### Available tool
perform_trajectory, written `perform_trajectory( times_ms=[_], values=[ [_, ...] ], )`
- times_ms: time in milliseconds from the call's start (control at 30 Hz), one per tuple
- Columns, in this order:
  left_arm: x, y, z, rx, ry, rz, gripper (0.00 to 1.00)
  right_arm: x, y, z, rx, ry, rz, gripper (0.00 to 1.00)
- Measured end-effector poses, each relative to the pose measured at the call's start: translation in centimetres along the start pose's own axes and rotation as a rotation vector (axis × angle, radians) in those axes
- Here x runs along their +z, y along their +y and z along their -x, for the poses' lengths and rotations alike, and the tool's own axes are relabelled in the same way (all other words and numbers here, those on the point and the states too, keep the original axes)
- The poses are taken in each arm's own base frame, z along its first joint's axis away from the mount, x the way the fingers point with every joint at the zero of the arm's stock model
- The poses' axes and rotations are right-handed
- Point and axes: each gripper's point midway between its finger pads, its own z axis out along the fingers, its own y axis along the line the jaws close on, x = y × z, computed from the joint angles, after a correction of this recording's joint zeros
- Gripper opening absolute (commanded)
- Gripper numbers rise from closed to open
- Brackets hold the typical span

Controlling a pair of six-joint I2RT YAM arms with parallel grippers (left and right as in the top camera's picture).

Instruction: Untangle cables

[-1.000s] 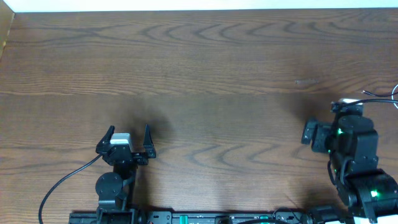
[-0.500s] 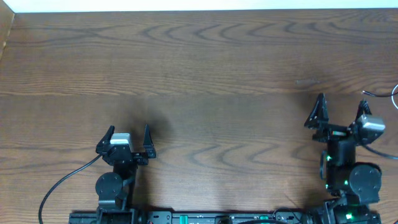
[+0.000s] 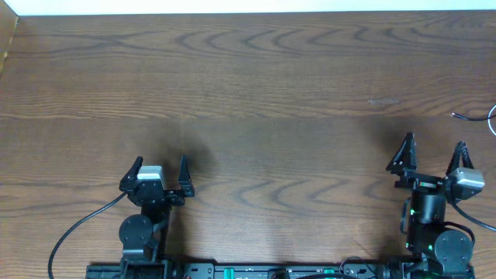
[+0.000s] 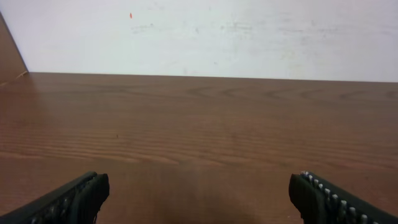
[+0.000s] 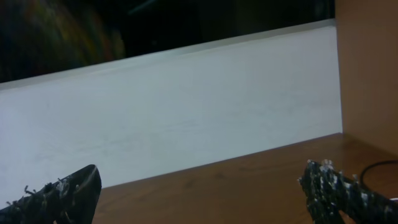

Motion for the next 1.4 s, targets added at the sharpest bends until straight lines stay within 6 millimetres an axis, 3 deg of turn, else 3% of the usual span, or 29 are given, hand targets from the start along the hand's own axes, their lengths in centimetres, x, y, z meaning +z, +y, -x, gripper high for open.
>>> perform_trajectory(
  times_ms=[200, 567, 800, 1067, 1400],
  values=[
    [0.0, 0.0, 0.0, 0.0, 0.0, 0.0, 0.98, -0.5, -0.7, -2.3, 0.039, -0.001, 0.001, 0.99],
    [0.0, 0.0, 0.0, 0.0, 0.0, 0.0, 0.98, -1.0, -1.1, -1.9, 0.062, -0.056, -0.004, 0.99],
    [0.0, 0.0, 0.0, 0.0, 0.0, 0.0, 0.98, -1.0, -1.3, -3.1, 0.042, -0.005, -0.013, 0.99],
    [0.0, 0.0, 0.0, 0.0, 0.0, 0.0, 0.98, -1.3, -2.0, -7.2, -0.031, 0.161, -0.035, 0.99],
    [0.0, 0.0, 0.0, 0.0, 0.0, 0.0, 0.98, -2.0, -2.7, -10.2, -0.148, 0.288, -0.044, 0.99]
  ],
)
